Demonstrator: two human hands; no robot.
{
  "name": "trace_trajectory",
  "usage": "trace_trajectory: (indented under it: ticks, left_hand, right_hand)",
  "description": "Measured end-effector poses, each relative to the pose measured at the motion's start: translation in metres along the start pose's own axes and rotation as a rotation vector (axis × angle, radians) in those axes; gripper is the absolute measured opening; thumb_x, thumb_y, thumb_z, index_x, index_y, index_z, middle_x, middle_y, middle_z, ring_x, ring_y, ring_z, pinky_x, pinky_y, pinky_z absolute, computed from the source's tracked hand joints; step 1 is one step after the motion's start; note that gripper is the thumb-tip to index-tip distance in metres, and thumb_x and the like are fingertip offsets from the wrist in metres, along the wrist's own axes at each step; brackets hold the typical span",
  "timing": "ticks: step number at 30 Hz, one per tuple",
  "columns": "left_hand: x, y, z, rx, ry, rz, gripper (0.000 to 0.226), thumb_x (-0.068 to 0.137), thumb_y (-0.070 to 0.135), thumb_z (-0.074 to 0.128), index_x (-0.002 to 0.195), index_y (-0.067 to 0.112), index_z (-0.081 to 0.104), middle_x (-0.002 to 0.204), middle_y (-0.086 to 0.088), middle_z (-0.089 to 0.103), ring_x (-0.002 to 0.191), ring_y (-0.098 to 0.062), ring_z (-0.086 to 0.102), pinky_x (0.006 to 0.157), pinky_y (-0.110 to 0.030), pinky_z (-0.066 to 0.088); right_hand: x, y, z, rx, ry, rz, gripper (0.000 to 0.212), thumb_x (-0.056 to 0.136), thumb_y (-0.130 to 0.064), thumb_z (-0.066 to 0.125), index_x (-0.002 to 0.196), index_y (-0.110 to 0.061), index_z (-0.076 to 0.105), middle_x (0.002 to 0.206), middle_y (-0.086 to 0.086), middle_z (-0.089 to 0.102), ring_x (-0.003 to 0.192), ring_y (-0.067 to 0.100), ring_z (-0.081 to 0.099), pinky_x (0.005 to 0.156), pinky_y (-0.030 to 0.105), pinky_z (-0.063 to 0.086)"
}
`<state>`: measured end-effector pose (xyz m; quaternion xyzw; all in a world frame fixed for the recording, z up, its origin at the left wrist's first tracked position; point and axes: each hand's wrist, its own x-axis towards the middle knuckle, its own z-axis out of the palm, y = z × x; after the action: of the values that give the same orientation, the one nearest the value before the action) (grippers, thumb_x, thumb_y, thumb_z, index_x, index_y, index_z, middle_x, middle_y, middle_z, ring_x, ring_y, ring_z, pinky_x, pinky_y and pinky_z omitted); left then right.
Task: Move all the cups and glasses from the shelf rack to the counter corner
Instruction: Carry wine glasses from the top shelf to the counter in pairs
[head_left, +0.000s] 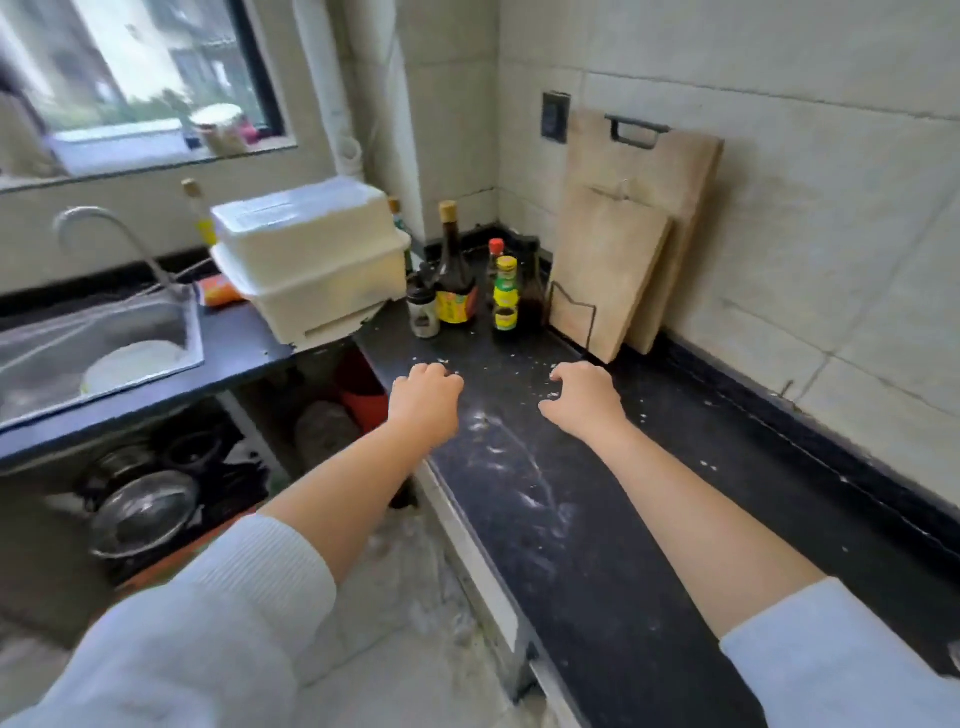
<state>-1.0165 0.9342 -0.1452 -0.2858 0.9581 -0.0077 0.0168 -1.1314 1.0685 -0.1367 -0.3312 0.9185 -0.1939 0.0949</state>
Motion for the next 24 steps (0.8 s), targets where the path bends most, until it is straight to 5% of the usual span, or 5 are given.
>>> trace_trajectory:
  ticks: [13,24]
  left_hand:
    - [-0.186,-0.394,-0.011,0.037,-0.004,-0.592,0.035,0.086,0.017,0.047,0.120,0.013,0.056,0.125,-0.013,0.054,0.118,-0.032,0.048,0.093,-0.041,0.044]
    - [-0.282,-0.601,-0.015,-0.035,0.011,-0.931,0.037,0.087,0.016,0.045,0.123,0.013,0.053,0.127,-0.014,0.052,0.121,-0.032,0.045,0.096,-0.042,0.042]
  right_hand:
    - [-0.045,-0.396,0.148,0.087,-0.227,-0.558,0.033,0.084,-0.017,0.055,0.112,-0.001,0.061,0.123,0.019,0.058,0.118,0.032,0.049,0.098,0.040,0.043]
    - [-0.062,-0.618,0.242,0.028,-0.359,-0.824,0.034,0.086,-0.016,0.053,0.117,-0.003,0.058,0.126,0.017,0.057,0.118,0.030,0.049,0.089,0.029,0.038]
